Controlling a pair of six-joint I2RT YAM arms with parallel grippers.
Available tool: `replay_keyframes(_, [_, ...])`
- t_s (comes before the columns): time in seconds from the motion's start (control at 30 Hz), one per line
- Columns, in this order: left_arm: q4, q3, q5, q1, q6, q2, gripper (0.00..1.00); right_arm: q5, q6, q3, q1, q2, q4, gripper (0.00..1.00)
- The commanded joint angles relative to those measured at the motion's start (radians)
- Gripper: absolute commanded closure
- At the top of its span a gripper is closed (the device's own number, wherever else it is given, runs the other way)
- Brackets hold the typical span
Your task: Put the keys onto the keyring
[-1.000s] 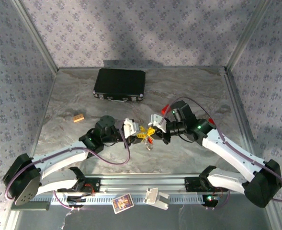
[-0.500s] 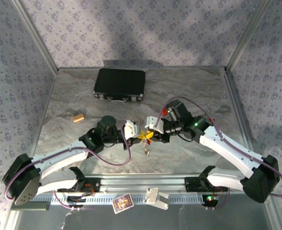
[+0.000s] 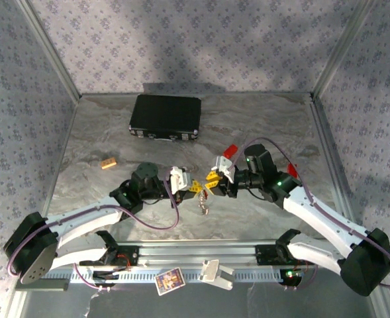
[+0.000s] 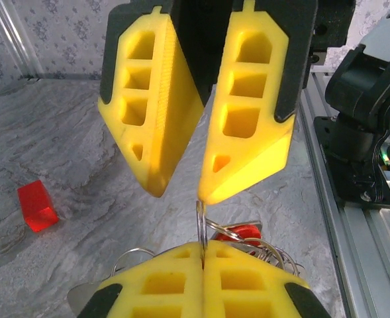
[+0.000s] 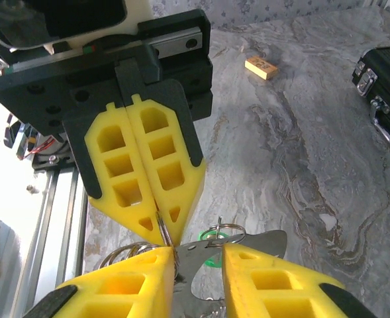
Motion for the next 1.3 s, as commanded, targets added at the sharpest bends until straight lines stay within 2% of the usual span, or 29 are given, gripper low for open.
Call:
replay_keyframes(0.0, [0.100,0.006,0.051,-0.005,-0.018,0.000,1.00,-0.034,0.028,-0.008,-0.003,0.009,0.060,0.77])
replay_keyframes(0.4, [0.092,0.001,0.021,-0.005,-0.014,-0.002,1.00,-0.080,0.040,-0.045,-0.038,-0.067,0.075,0.73])
replay_keyframes(0.53, [0.098,0.001,0.028,-0.004,-0.015,0.002,1.00,-0.144,0.050,-0.034,-0.046,-0.041,0.068,0.73])
replay_keyframes(0.7, [0.097,0.002,0.038,-0.003,-0.015,-0.001,1.00,-0.138,0.036,-0.015,-0.025,0.003,0.064,0.74])
replay_keyframes(0.97, [0.100,0.001,0.052,-0.003,-0.016,-0.001,1.00,-0.145,0.019,0.010,-0.023,0.031,0.059,0.86])
replay_keyframes(1.17, [0.112,0.001,0.057,-0.004,-0.022,-0.001,1.00,-0.145,0.001,0.023,-0.020,0.058,0.057,0.87])
replay_keyframes(1.27, [0.104,0.001,0.053,-0.004,-0.022,-0.005,1.00,-0.153,-0.022,0.042,-0.018,0.072,0.028,0.99])
